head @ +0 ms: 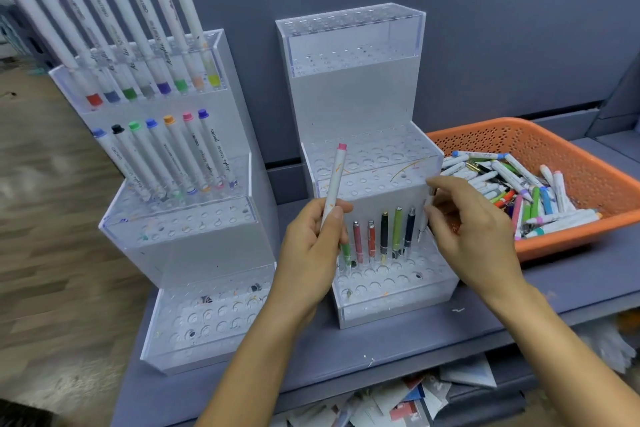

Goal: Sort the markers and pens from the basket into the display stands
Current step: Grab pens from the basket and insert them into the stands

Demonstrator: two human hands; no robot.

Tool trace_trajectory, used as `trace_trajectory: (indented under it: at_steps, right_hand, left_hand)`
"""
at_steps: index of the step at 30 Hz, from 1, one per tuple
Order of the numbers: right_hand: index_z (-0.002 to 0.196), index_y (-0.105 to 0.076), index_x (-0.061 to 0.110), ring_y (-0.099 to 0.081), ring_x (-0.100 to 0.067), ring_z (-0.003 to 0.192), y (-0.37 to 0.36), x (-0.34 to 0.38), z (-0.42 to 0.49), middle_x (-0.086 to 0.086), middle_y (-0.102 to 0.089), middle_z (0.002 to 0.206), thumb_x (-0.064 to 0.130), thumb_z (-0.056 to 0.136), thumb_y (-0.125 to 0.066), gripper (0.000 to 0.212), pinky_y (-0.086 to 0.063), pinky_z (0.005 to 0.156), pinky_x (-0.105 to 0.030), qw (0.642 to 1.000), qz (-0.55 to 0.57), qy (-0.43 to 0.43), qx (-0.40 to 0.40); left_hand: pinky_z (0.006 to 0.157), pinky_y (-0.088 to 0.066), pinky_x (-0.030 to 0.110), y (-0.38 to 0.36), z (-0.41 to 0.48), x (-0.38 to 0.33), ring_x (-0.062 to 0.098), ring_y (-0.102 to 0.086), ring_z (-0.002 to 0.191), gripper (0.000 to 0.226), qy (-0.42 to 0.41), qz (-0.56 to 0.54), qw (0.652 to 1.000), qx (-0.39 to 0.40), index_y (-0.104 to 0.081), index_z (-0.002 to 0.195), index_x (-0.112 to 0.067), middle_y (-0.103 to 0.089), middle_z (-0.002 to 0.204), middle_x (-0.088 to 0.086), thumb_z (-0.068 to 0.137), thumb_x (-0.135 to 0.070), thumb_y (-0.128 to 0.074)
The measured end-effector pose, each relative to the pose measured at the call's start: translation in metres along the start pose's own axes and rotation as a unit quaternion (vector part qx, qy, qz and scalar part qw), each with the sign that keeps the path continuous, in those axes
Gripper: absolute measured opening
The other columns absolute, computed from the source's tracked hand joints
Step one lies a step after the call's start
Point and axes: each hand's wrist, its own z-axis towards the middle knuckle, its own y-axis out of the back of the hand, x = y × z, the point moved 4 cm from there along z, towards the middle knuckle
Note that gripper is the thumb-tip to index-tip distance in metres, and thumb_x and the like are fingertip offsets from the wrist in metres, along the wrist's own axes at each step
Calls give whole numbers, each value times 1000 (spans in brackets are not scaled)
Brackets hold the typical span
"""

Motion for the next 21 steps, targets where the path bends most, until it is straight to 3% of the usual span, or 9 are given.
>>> trace_trajectory:
  at_steps: [4,7,10,12,14,17,19,21]
  right_hand:
    - [102,-63,8,-64,-28,69,-4,-2,-5,-5,-66,80,-2,74,-74,32,-54,58,-39,998,-47,-8,41]
    - [96,-66,7,-65,-30,72,-5,-3,-7,-8,-66,82,-2,73,-75,26,-54,61,-41,997,-64,-8,44]
    - [105,-66,4,-64,-27,77,-1,0,-8,-9,-67,88,-1,77,-74,30,-50,71,-35,998,-55,-13,7]
    - [109,-64,1,-61,-19,80,6,10,-5,-10,-66,90,1,82,-69,28,-46,76,-19,999,-33,-12,-37]
    - [109,-63,5,-60,-9,82,12,27,2,-7,-67,92,10,86,-63,24,-44,79,-9,997,50,-27,-60]
    - [114,-57,25,-66,-7,93,6,64,17,3,-69,97,24,86,-60,28,-52,80,-19,961,262,-90,-3]
    - [117,-52,31,-67,-10,97,-4,94,27,3,-69,98,20,83,-62,37,-51,80,-19,925,362,-100,59]
    - [117,-51,31,-68,-11,94,-12,120,38,5,-70,94,15,82,-63,40,-50,79,-18,912,395,-62,91]
  left_hand:
    - [47,-29,16,1,-1,0,4,-33,48,20,1,-2,1000,2,-63,97,-22,-43,62,-9,100,-24,-43]
    - [47,-30,16,1,-2,0,4,-33,48,20,1,-2,1000,2,-63,97,-22,-44,62,-8,100,-24,-43]
    - [47,-29,15,4,-4,-2,4,-33,47,20,2,-8,1000,1,-62,97,-22,-45,63,-7,100,-24,-43]
    - [47,-29,15,6,-5,-5,4,-33,48,20,-8,-9,1000,-1,-62,98,-22,-46,63,-7,100,-24,-43]
    - [49,-31,16,9,-7,-9,5,-35,50,19,-27,2,1000,-1,-61,97,-24,-47,63,-8,100,-25,-43]
    - [52,-37,19,14,-11,-19,5,-43,54,16,-63,26,998,11,-61,97,-29,-52,64,-10,99,-30,-45]
    - [55,-42,19,19,-13,-27,2,-51,57,16,-88,52,995,6,-61,95,-31,-56,66,-12,95,-34,-45]
    - [57,-47,27,30,-17,-37,4,-58,61,16,-122,108,986,-23,-59,92,-33,-60,69,-11,92,-38,-44]
